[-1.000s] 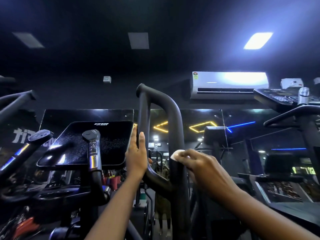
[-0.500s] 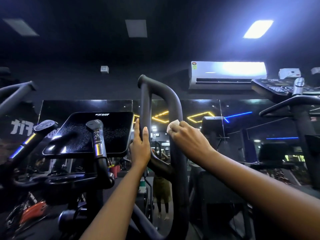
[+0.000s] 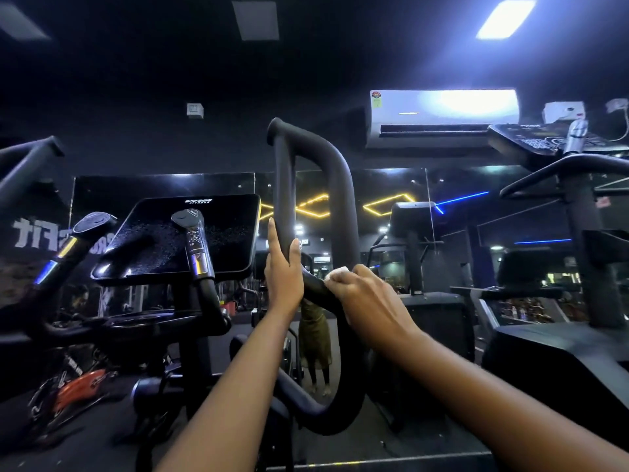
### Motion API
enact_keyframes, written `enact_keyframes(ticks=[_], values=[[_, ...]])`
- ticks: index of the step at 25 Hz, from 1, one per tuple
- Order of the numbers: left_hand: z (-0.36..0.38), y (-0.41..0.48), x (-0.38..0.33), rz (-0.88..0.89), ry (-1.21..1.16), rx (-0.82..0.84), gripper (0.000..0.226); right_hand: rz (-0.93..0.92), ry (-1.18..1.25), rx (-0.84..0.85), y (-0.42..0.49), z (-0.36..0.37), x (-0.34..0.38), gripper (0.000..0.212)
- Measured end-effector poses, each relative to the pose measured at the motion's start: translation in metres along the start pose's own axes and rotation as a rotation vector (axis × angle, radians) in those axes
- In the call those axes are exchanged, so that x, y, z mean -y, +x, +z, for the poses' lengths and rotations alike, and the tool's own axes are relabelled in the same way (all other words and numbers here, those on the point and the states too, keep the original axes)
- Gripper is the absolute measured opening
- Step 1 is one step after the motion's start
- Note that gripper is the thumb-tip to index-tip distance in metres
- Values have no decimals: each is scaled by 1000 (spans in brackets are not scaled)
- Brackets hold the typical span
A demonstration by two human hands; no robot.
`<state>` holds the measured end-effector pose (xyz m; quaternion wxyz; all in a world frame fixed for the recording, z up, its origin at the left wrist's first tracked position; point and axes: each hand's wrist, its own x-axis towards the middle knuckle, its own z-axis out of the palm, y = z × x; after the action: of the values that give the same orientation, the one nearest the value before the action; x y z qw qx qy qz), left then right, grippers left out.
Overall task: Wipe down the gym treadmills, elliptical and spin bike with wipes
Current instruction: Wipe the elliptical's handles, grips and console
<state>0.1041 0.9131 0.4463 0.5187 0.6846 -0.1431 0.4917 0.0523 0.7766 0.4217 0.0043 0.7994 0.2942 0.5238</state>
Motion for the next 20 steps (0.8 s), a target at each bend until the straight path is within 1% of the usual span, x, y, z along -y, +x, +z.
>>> enact_keyframes(ticks=[1, 2, 4, 6, 8, 10, 11, 13, 15, 16, 17, 20], values=[[0, 0, 2, 8, -14, -6, 57, 7, 107, 13, 11, -5, -1, 23], [1, 1, 3, 10, -31, -14, 56, 29, 193, -20, 26, -8, -1, 25], [2, 3, 7, 2, -59, -19, 53, 100, 290, -68, 56, -6, -1, 28], [3, 3, 9, 7, -55, -23, 52, 148, 366, -6, 71, 6, 3, 27], [3, 4, 10, 25, -36, -27, 52, 126, 379, 21, 64, 19, 4, 24], [4, 5, 11, 21, -23, -29, 52, 21, 343, 7, 50, 20, -2, 27], [4, 6, 11, 22, -21, -34, 52, -47, 286, 33, 45, 16, -5, 30], [5, 6, 11, 31, -16, -40, 53, -194, 126, 122, 37, 6, -9, 32], [4, 5, 11, 42, -9, -46, 53, -326, -38, 233, 35, -6, -13, 30], [4, 5, 11, 44, -12, -44, 53, -341, -71, 279, 37, -11, -16, 28], [3, 5, 11, 44, -24, -40, 53, -317, -84, 299, 42, -15, -20, 26], [3, 5, 11, 47, -69, -40, 53, -192, -70, 215, 55, -19, -26, 30]])
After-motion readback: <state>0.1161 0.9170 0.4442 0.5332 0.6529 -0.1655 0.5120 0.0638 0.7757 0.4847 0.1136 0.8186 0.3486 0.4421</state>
